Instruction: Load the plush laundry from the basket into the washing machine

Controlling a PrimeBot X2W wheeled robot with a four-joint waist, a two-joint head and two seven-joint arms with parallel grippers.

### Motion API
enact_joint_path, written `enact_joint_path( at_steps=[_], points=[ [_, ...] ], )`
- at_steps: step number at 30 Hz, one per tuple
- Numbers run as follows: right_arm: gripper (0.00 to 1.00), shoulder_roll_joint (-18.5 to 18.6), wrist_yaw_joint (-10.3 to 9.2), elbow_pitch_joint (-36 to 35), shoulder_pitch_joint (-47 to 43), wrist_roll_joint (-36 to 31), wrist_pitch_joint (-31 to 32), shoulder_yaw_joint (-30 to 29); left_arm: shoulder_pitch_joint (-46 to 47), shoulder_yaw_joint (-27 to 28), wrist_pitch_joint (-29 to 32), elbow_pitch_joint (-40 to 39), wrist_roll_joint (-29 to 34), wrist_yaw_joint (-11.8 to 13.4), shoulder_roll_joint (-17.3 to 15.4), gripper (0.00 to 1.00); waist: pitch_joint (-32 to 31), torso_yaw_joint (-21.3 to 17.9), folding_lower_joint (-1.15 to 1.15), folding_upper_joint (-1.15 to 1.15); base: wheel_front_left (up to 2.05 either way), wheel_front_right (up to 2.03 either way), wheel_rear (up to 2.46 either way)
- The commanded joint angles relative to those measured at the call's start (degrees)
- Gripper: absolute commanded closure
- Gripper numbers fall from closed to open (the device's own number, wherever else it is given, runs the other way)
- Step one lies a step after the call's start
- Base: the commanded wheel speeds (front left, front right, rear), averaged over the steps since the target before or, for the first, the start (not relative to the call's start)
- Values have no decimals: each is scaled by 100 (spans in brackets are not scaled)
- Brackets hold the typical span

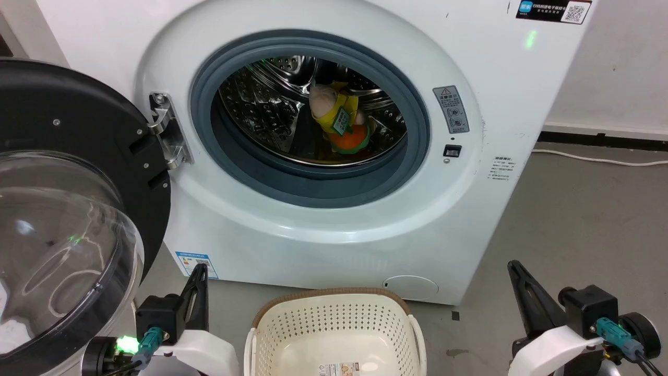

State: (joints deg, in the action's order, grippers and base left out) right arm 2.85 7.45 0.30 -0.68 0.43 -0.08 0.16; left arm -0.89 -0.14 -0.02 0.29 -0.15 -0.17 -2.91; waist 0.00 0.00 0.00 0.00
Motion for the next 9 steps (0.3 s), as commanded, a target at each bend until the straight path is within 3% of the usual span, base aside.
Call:
enact_joint_path(
  at_steps=[1,9],
  points=[
    [100,3,3,-30,68,-43,8,-16,89,14,2,-29,15,17,3,100,0,0,0,0,0,0,0],
    [100,3,3,-30,68,-43,8,-16,89,14,2,-29,15,17,3,100,0,0,0,0,0,0,0]
  ],
)
